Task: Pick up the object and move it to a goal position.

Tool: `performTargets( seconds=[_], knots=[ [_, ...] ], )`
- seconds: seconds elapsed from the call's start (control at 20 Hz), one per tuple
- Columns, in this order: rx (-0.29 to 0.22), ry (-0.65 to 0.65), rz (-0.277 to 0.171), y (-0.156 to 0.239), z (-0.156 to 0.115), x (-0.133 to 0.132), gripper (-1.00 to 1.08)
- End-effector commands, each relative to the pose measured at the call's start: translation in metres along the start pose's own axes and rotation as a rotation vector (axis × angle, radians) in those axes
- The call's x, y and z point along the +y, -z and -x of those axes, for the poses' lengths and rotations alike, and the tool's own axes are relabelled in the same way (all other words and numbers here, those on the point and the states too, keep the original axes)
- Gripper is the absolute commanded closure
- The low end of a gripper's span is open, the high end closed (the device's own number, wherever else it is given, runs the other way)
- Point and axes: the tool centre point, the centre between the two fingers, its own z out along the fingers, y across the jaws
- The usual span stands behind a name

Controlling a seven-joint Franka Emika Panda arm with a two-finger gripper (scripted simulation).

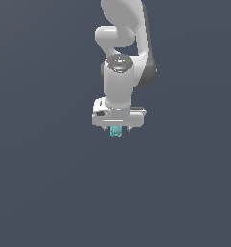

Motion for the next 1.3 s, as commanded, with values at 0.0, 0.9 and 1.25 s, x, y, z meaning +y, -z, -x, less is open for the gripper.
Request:
performTargets(
  seconds=[0.0, 0.9, 1.25],
  knots=[
    [-0.003, -0.011, -0.001, -0.012, 0.012, 0.000, -0.92],
    [-0.019, -0.082, -0.005, -0.075, 0.093, 0.006, -0.92],
    [-0.019, -0.082, -0.005, -0.079, 0.094, 0.006, -0.92]
  ],
)
